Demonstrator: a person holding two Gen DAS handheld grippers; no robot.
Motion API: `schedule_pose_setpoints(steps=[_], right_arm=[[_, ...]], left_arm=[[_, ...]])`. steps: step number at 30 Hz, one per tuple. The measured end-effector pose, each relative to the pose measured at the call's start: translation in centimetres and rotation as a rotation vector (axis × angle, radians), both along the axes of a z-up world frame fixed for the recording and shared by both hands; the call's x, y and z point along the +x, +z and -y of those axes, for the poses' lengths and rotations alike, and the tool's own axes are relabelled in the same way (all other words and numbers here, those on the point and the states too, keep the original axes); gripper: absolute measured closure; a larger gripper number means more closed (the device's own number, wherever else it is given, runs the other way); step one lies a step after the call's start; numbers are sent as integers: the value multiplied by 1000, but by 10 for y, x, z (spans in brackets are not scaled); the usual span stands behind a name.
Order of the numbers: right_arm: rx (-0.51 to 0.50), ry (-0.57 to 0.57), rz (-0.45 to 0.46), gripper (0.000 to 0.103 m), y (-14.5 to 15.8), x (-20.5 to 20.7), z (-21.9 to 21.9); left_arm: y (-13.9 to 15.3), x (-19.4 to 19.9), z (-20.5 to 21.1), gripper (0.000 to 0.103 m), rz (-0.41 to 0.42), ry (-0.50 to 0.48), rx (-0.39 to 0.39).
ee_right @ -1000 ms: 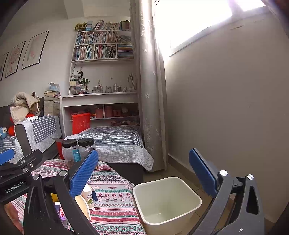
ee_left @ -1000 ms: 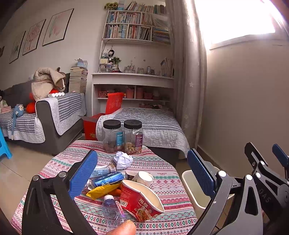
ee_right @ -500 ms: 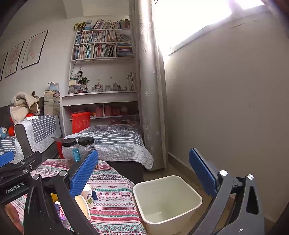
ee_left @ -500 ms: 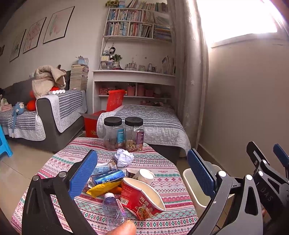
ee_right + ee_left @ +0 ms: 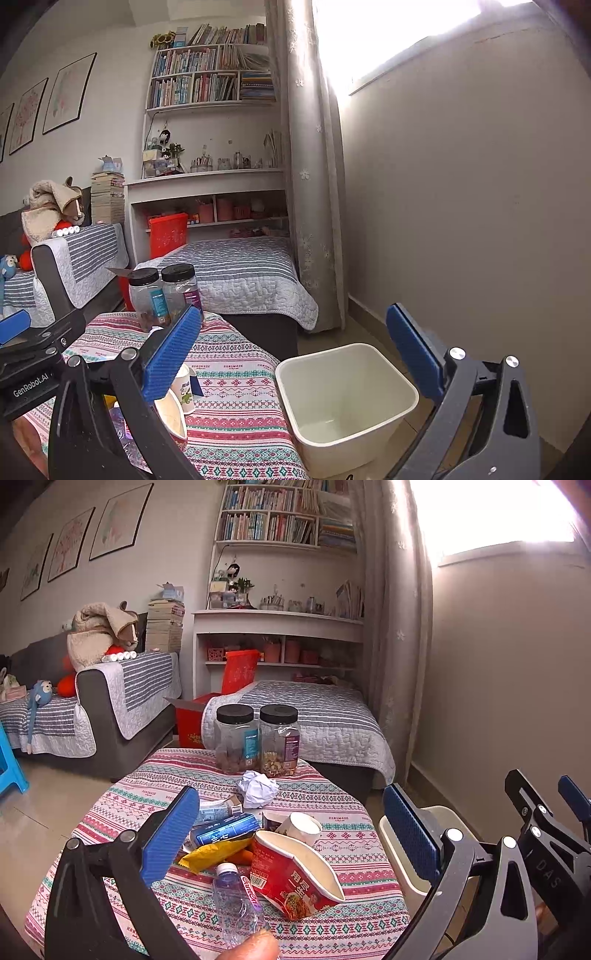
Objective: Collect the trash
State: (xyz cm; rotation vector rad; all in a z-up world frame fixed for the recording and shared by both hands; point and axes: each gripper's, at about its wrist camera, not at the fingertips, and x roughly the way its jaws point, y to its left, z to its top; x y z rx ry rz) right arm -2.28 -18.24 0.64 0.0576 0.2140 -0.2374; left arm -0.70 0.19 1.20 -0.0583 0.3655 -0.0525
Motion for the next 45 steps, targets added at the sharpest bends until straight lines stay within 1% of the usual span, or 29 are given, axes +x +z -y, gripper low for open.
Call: schedule_pose_setpoints(steps=[8, 10, 13, 16, 19, 22, 25, 27, 28, 30, 32, 34, 39, 42, 44, 45], right_arm=[[4, 12, -52, 7, -5, 7, 1], [8, 18, -76, 7, -6, 12, 2], [20, 29, -122, 7, -7, 18, 3], [25, 55, -191, 7, -8, 27, 3], [17, 95, -272, 7, -9, 40, 3], [4, 144, -374, 7, -16, 58, 4], [10, 202, -484, 7, -29, 77, 7], [1, 235, -542, 7, -42, 87, 5], [2, 247, -562, 7, -49, 90, 4], [32, 281, -597, 7, -64, 97, 1], [80, 312, -646, 7, -79, 104, 0], [127, 348, -688, 7, -88, 111, -1], [164, 405, -687, 7, -92, 128, -9], [180, 431, -714, 7, -97, 140, -16], [179, 458, -726, 7, -99, 147, -25], [169, 467, -730, 7, -100, 150, -31]], left_arm=[[-4, 5, -2, 6, -33, 10, -1], [-6, 8, -4, 6, -54, 19, 0], [-12, 16, -8, 6, -112, 46, 17], [-21, 30, -14, 6, -212, 69, 29], [-34, 46, -21, 7, -338, 90, 52], [-50, 60, -30, 7, -472, 101, 61], [-73, 73, -45, 7, -638, 98, 12], [-92, 78, -56, 7, -745, 105, -21], [-102, 80, -60, 7, -788, 108, -42], [-118, 81, -65, 7, -849, 114, -83], [-130, 83, -68, 7, -874, 124, -108], [-139, 89, -67, 7, -889, 131, -111], [-155, 112, -69, 7, -937, 134, -100], [-167, 129, -71, 7, -976, 138, -107], [-176, 138, -72, 9, -998, 134, -114], [-180, 142, -72, 16, -1009, 126, -116]])
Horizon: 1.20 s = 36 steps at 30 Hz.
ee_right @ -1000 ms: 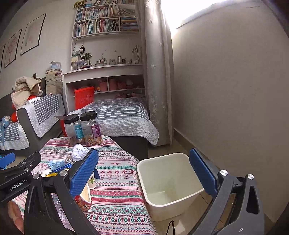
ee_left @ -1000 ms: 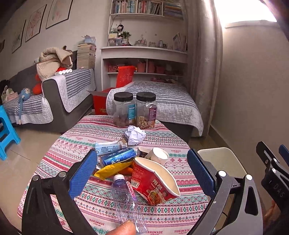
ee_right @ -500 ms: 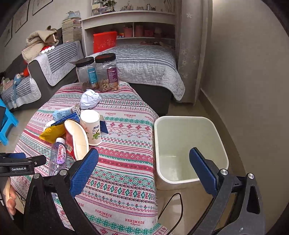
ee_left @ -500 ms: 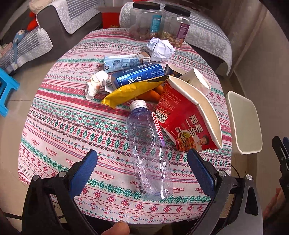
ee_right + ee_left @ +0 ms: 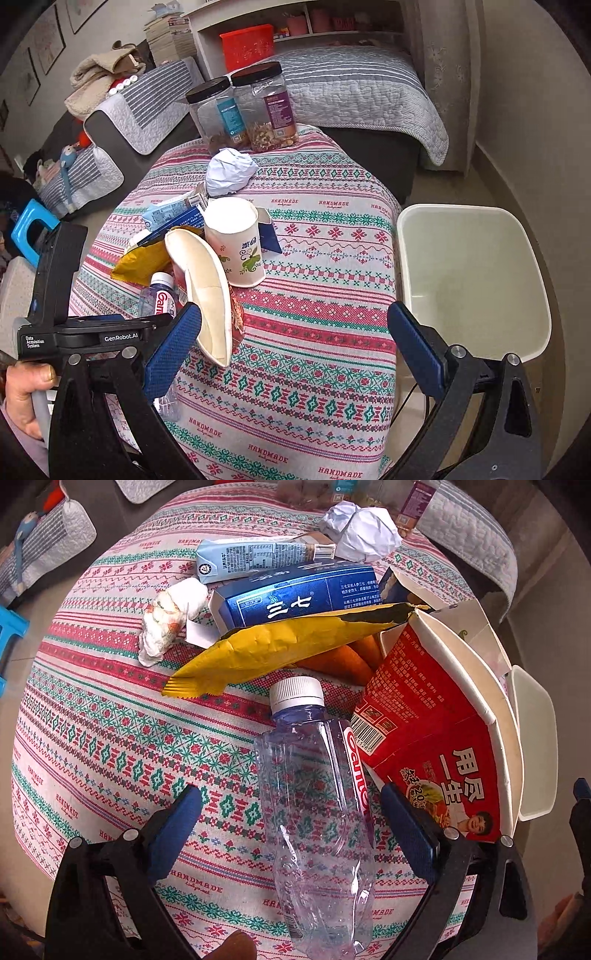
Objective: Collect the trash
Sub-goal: 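Grasp the clear plastic bottle with the left tool while the right grasps the red noodle cup, then carry the red noodle cup into the white bin and open the right tool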
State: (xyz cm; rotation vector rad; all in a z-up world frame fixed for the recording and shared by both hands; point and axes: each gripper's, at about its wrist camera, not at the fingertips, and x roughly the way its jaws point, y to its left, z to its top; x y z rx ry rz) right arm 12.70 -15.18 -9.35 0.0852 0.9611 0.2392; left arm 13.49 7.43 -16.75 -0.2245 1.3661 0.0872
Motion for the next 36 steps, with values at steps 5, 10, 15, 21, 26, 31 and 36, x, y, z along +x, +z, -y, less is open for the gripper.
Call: schedule_pose_setpoints(steps=[5, 10, 15, 21, 26, 31, 36], right_arm=[[-17, 68, -41, 7, -14, 17, -25], [-39, 155, -93, 7, -27, 27, -50], [-62, 231, -111, 7, -35, 34, -73], [40, 232, -215, 71, -53, 44, -75], [87, 249, -182, 76, -43, 32, -70], [123, 238, -123, 76, -23, 23, -55], [140, 181, -46, 76, -4, 25, -30]], left_arm=[[-5, 2, 3, 40, -25, -61, -43], [31, -20, -2, 41, 73, -102, -26], [59, -37, -17, 41, 179, -104, 80], [67, -36, -24, 41, 243, -103, 76], [72, -22, -24, 41, 347, -103, 97], [85, -17, -23, 41, 415, -76, 86], [94, -13, -17, 41, 461, -70, 62]])
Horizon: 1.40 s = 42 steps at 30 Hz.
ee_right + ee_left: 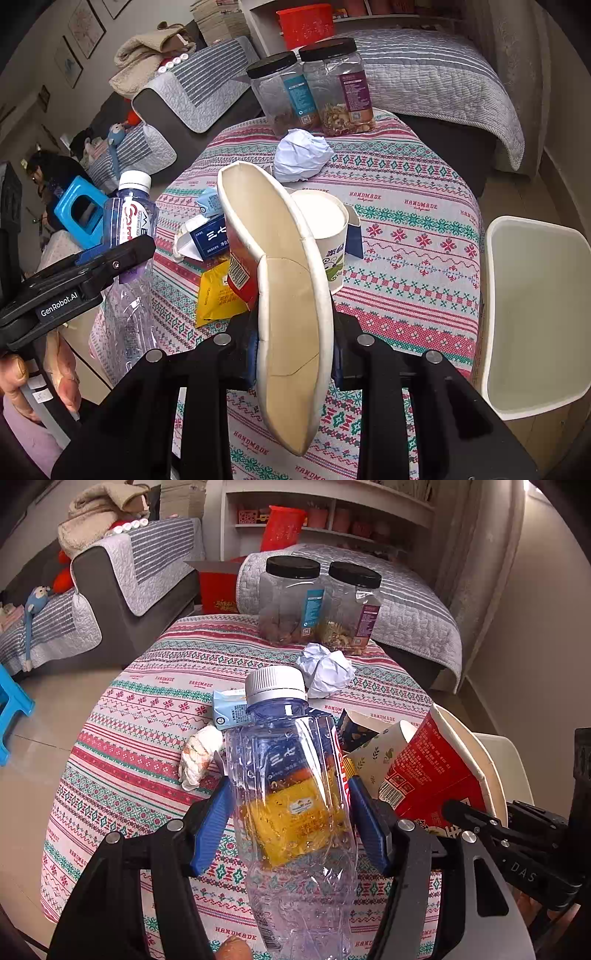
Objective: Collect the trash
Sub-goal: 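Carry the red noodle cup into the white bin and open the right tool, then lower the clear bottle into the white bin and open the left tool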
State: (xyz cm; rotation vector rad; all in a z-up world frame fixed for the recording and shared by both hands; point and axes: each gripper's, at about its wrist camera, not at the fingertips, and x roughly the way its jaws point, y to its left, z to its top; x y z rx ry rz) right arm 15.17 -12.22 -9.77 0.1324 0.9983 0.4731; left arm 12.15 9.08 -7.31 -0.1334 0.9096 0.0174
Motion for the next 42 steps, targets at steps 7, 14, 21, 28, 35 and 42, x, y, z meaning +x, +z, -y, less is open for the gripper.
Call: schedule_pose_setpoints(steps=[7, 14, 21, 28, 35, 42], right_arm=[[-19, -189, 121, 75, 21, 2, 55], [-158, -482, 163, 74, 26, 2, 125], [-284, -687, 133, 44, 21, -5, 178], [-264, -895, 231, 14, 45, -31, 227], [-224, -1000, 244, 13, 54, -48, 257], [-252, -1027, 294, 7, 61, -58, 256]], left_arm=[[8, 5, 30, 41, 79, -36, -5], [11, 11, 75, 41, 138, -116, -38], [9, 15, 156, 41, 165, -264, -37], [8, 29, 230, 40, 155, -353, -96], [9, 48, 279, 37, 108, -400, -194], [19, 52, 280, 15, 127, -393, -179]])
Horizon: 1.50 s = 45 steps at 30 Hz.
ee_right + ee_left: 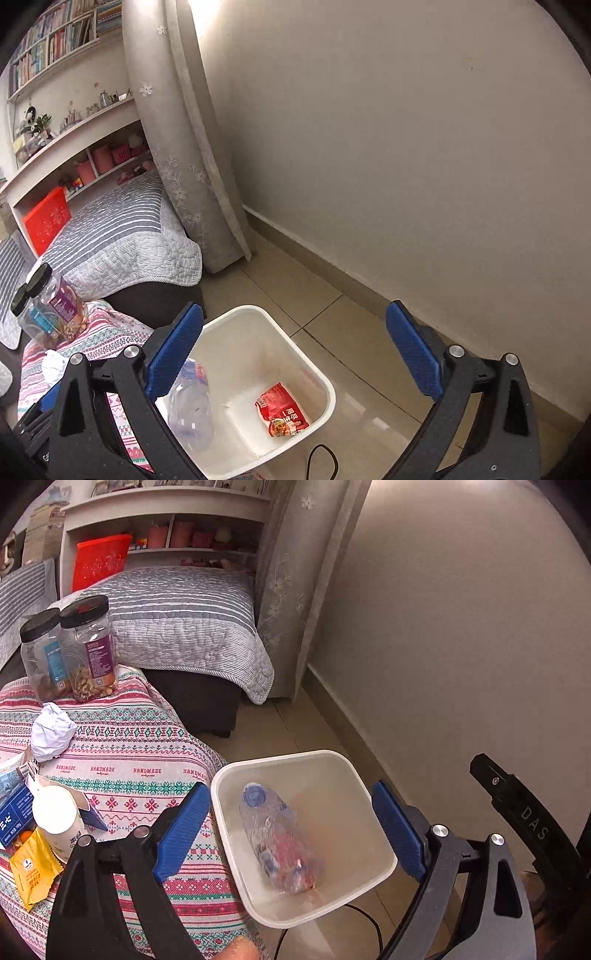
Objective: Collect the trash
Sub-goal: 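Lower the clear bottle into the white bin and open the left tool, then grasp the yellow snack packet with the left tool while the right grasps the white paper cup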
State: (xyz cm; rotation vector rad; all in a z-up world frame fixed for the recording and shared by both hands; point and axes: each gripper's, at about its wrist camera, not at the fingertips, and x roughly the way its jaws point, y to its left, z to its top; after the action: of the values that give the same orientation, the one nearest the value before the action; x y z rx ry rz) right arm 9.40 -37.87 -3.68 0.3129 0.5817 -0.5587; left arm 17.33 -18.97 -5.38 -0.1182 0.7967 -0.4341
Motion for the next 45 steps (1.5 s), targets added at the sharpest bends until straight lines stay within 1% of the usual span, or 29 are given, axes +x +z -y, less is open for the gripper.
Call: schedule_pose_setpoints(steps=[4, 7, 12, 16, 19, 21, 25, 27, 31, 35, 37, 38, 40, 43, 45], right_arm=[[-28, 27, 1, 7, 2, 3, -13], [-52, 59, -8, 7, 2, 6, -29], [-90, 153, -23, 7, 1, 11, -66], [-124, 240, -42, 7, -4, 18, -99], [-127, 308, -38, 7, -7, 20, -121], [-128, 356, -52, 7, -11, 23, -137], [-164, 431, -86, 7, -20, 31, -169], [-177, 467, -101, 7, -23, 35, -184], [-182, 523, -121, 7, -32, 43, -205], [-181, 555, -147, 7, -40, 49, -217], [-161, 561, -164, 7, -45, 54, -219], [-147, 564, -170, 7, -47, 57, -220], [-123, 571, -183, 7, -52, 60, -220], [-116, 582, -207, 7, -58, 63, -222], [-118, 590, -218, 7, -61, 65, -223]], left_arm=[[5, -7, -17, 15, 58, 54, 97], [8, -13, -36, 15, 80, 95, 147], [8, -19, -72, 15, 97, 138, 233], [2, -23, -103, 15, 84, 154, 291], [-8, -20, -129, 15, 40, 145, 340], [-16, -16, -149, 15, 12, 141, 369], [-34, -3, -186, 15, -106, 106, 429], [-43, 2, -203, 15, -158, 67, 435], [-64, 6, -226, 15, -263, 18, 450], [-87, 7, -236, 15, -347, -26, 426], [-96, 6, -234, 15, -367, -51, 422], [-100, 6, -231, 15, -368, -62, 432], [-109, 7, -225, 15, -356, -71, 474], [-127, 11, -219, 15, -380, -85, 511], [-139, 13, -218, 15, -382, -73, 555]])
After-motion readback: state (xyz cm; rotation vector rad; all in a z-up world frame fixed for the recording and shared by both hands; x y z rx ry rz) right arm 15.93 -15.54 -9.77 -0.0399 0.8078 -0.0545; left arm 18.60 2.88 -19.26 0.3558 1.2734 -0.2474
